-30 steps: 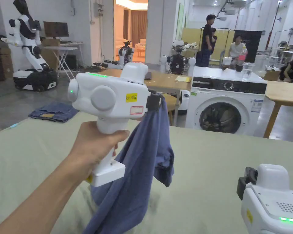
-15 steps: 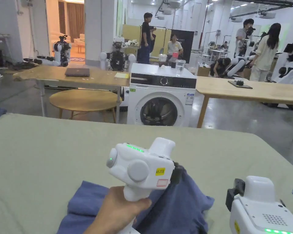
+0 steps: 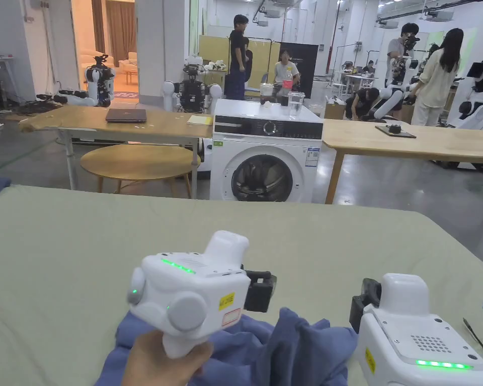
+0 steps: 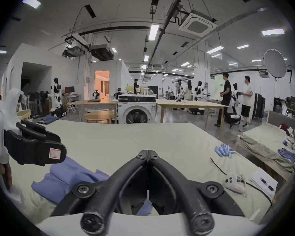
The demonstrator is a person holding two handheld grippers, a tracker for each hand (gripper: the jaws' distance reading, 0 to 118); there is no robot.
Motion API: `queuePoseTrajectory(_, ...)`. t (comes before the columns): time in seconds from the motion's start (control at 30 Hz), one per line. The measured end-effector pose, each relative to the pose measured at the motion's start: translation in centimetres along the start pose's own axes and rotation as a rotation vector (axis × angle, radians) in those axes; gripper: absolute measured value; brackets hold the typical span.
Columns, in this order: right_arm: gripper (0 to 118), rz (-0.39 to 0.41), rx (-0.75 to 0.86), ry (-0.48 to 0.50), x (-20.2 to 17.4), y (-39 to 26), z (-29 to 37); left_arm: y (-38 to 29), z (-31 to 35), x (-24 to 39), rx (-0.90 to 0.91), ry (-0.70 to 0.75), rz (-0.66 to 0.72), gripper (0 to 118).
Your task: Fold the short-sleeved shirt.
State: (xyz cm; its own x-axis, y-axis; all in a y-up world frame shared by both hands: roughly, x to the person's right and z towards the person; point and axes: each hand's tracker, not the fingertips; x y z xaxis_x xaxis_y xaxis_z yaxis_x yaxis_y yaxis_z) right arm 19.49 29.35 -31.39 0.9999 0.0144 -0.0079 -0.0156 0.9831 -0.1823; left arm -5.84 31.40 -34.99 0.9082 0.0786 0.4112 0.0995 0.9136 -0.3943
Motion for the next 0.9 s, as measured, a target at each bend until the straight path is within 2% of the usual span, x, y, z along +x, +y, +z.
queuePoseTrajectory(0.1, 0, 0.019, 0.020, 0.033, -1.8, 0.3, 0.1, -1.8, 2.8, -1.3, 0.061, 0.094, 0.023, 50)
queuePoseTrajectory(0.13, 0, 0.025, 0.023, 0.043, -2.3, 0.3, 0.2, -2.4, 3.5, -1.7, 0.068, 0.119, 0.036, 38)
queuePoseTrajectory(0.2, 0, 0.036, 0.024, 0.065, -3.3, 0.3, 0.1, -3.7, 5.0, -2.8, 0.084, 0.169, 0.065, 0)
queuePoseTrajectory(0.27, 0, 0.033, 0.017, 0.086, -4.2, 0.1, 0.0, -5.1, 5.8, -3.7, 0.080, 0.251, 0.086, 0)
queuePoseTrajectory(0.5, 0, 0.031, -0.032, 0.132, -6.3, -1.1, -1.5, -8.7, 6.2, -9.8, -0.054, 0.321, 0.216, 0)
queuePoseTrajectory(0.63, 0, 0.028, -0.069, 0.139, -6.4, -1.9, -2.7, -8.1, 3.3, -15.6, -0.167, 0.260, 0.349, 0)
queuePoseTrajectory(0.8, 0, 0.039, -0.104, 0.128, -5.7, -2.6, -4.1, -6.0, -2.3, -21.0, -0.279, 0.247, 0.345, 0)
queuePoseTrajectory(0.83, 0, 0.040, -0.112, 0.122, -5.4, -2.8, -4.3, -5.5, -3.6, -22.0, -0.303, 0.249, 0.352, 2)
queuePoseTrajectory(0.87, 0, 0.040, -0.120, 0.117, -5.1, -3.0, -4.6, -5.2, -5.3, -23.3, -0.342, 0.223, 0.382, 16)
queuePoseTrajectory(0.9, 0, 0.041, -0.127, 0.110, -4.8, -3.1, -4.9, -5.1, -6.5, -24.2, -0.370, 0.209, 0.413, 40)
